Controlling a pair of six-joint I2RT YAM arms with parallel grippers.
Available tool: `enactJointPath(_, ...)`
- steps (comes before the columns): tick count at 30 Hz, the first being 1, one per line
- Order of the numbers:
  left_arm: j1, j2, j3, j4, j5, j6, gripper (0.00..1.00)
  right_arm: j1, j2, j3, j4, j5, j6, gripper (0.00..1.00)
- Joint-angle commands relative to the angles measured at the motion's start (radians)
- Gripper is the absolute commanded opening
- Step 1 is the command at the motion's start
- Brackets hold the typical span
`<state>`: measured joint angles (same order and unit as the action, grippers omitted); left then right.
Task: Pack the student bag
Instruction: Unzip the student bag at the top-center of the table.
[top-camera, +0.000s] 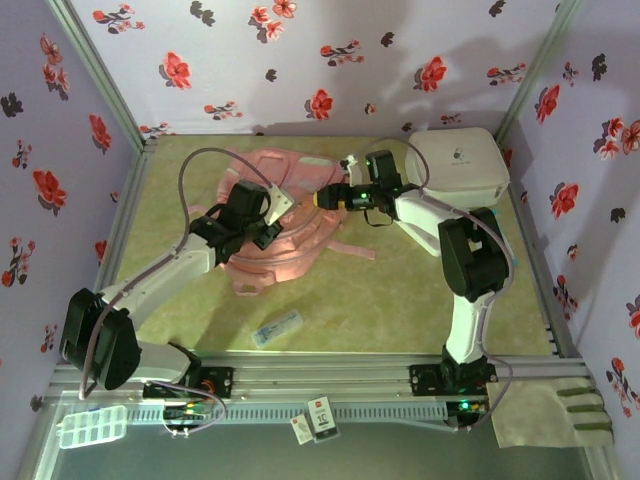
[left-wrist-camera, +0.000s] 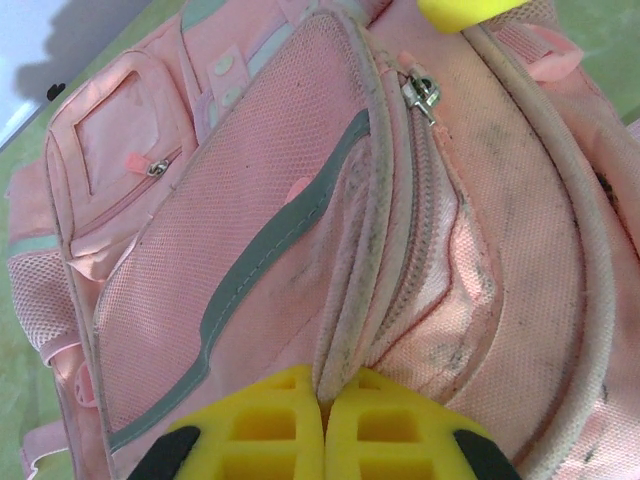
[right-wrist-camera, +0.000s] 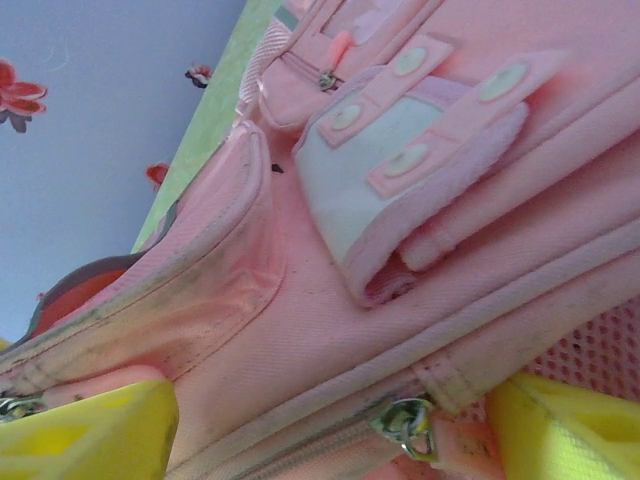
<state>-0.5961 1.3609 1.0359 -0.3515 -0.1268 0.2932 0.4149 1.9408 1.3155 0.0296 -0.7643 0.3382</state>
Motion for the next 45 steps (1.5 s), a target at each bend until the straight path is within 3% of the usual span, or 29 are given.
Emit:
enactJointPath(1,0.013,-0.029,0.013,0.095,0.009,-0.039,0.0,0.017,-0.045,-0.03,-0.004,-0.068,-0.032,0.78)
enactJointPath(9,0.015,-0.026,0.021,0.095,0.012,-0.038,0.0,0.018,-0.118,-0.095,0.0,-0.042,-0.061,0.53)
enactJointPath(17,0.015,-0.034,0.024,0.087,0.033,-0.043,0.0,0.017,-0.076,-0.063,-0.061,0.062,-0.099,0.33)
enactJointPath(20,0.015,-0.032,0.025,0.084,0.036,-0.045,0.0,0.016,-0.058,-0.04,-0.091,0.1,-0.099,0.36)
enactJointPath(23,0.015,-0.03,0.029,0.081,0.036,-0.043,0.0,0.015,-0.057,-0.038,-0.086,0.106,-0.078,0.53)
enactJointPath(26,0.015,-0.029,0.032,0.079,0.037,-0.042,0.0,0.013,-0.062,-0.042,-0.077,0.108,-0.062,0.62)
enactJointPath(40,0.015,-0.027,0.029,0.075,0.038,-0.044,0.0,-0.027,-0.076,-0.075,0.075,0.088,0.086,0.75)
enactJointPath(45,0.015,-0.029,0.028,0.076,0.038,-0.043,0.0,-0.034,-0.055,-0.058,0.063,0.127,0.173,0.74)
